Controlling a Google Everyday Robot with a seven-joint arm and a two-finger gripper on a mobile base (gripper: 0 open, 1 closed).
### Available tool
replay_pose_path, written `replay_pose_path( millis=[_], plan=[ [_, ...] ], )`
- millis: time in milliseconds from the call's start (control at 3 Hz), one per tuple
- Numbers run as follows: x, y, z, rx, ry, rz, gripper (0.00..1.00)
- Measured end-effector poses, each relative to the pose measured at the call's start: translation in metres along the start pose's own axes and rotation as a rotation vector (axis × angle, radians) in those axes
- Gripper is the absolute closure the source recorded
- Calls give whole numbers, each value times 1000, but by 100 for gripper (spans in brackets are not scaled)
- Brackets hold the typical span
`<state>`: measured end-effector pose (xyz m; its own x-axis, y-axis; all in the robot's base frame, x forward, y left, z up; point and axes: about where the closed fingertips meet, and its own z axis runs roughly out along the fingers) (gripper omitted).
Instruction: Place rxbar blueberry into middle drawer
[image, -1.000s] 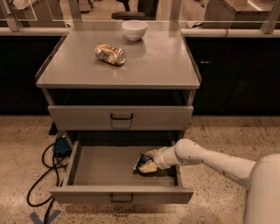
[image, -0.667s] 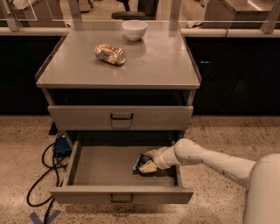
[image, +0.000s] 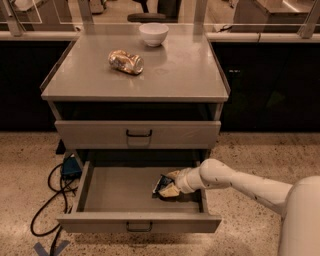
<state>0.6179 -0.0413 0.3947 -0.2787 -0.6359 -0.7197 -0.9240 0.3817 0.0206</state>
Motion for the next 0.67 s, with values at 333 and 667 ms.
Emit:
replay_pose_path(
  millis=[333, 667],
  plan=[
    [0, 0, 0, 0, 0, 0, 0],
    [0, 0, 0, 0, 0, 0, 0]
  ],
)
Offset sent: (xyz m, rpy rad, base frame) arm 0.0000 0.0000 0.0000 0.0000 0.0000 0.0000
